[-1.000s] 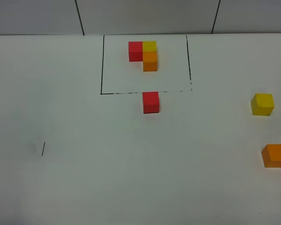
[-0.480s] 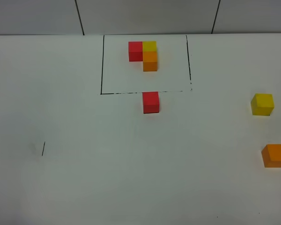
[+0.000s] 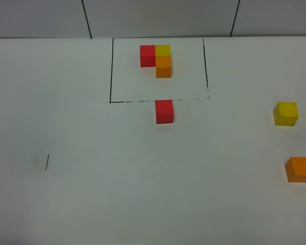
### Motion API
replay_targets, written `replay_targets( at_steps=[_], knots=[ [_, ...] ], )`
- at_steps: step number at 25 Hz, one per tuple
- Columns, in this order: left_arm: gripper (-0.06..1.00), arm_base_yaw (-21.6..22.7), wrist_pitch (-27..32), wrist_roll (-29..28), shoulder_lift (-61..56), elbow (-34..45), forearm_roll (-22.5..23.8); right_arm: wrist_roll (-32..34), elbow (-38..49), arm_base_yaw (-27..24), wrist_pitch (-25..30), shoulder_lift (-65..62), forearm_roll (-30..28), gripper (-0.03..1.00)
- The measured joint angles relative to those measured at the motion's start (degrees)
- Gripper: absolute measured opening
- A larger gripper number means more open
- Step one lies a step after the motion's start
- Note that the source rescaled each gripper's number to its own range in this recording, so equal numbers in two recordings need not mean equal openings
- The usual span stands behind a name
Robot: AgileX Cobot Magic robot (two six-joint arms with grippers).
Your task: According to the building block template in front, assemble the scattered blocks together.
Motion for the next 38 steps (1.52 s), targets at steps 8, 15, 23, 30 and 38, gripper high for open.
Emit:
replay_targets(
  at_steps=[8,15,23,30,38],
  knots=[
    [0.74,0.0,0.0,-0.1,0.0,0.0,0.0,0.0,0.0,0.0,-0.1,0.0,0.0,0.75],
    [0.74,0.0,0.0,-0.1,0.0,0.0,0.0,1.2,0.0,0.0,-0.1,0.0,-0.6,0.75],
    [0.74,0.0,0.0,-0.1,0.0,0.0,0.0,7.7,0.0,0.0,-0.1,0.0,-4.6,0.75],
    [0.74,0.0,0.0,0.0,0.0,0.0,0.0,8.0,-0.1,0.0,0.1,1.7,-5.2,0.75],
    [0.74,0.0,-0.1,0.0,0.0,0.0,0.0,10.0,-6.6,0.0,-4.3,28.8,-8.1,0.75]
  ],
)
